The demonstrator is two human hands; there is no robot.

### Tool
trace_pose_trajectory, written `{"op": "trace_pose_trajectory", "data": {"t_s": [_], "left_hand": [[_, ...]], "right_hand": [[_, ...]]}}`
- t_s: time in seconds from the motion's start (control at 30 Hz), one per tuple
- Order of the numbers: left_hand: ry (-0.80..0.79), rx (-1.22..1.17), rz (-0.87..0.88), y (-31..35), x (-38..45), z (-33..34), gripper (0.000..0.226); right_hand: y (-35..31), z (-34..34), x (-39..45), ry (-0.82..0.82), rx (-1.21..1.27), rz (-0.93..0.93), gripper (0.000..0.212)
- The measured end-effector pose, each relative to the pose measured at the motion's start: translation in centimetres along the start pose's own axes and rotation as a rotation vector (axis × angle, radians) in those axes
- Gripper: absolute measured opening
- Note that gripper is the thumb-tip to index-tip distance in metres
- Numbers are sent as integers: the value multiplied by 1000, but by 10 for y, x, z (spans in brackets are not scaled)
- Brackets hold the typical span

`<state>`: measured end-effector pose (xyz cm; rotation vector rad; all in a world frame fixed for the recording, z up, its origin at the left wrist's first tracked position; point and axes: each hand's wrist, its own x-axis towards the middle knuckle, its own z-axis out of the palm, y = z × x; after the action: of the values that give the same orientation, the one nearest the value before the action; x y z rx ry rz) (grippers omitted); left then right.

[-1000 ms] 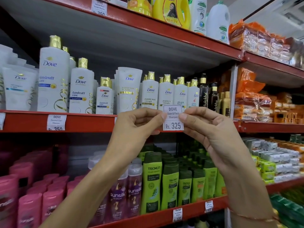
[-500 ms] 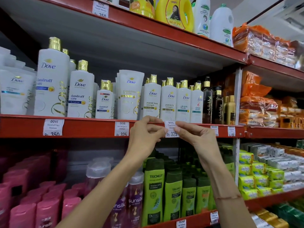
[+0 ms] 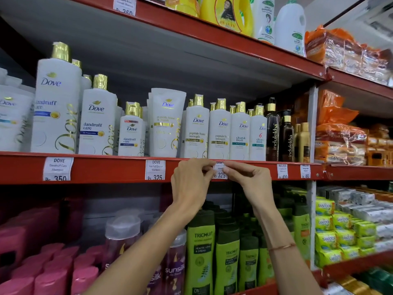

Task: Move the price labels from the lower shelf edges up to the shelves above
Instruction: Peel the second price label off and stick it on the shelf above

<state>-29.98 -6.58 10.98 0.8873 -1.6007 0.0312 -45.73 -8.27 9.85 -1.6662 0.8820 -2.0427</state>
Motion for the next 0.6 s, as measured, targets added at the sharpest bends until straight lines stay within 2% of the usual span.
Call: {"op": "trace_pose_trajectory", "data": {"t_s": [0.27, 0.4, 0.6], "left_hand": [[62, 141, 200, -6, 0, 4, 21], [79, 195, 236, -6, 0, 5, 20], [63, 287, 316, -10, -4, 4, 21]], "right_hand": [[5, 2, 3, 52, -98, -157, 20], [4, 1, 4, 45, -213, -259, 19], [7, -4, -4, 23, -271, -318, 23]]}}
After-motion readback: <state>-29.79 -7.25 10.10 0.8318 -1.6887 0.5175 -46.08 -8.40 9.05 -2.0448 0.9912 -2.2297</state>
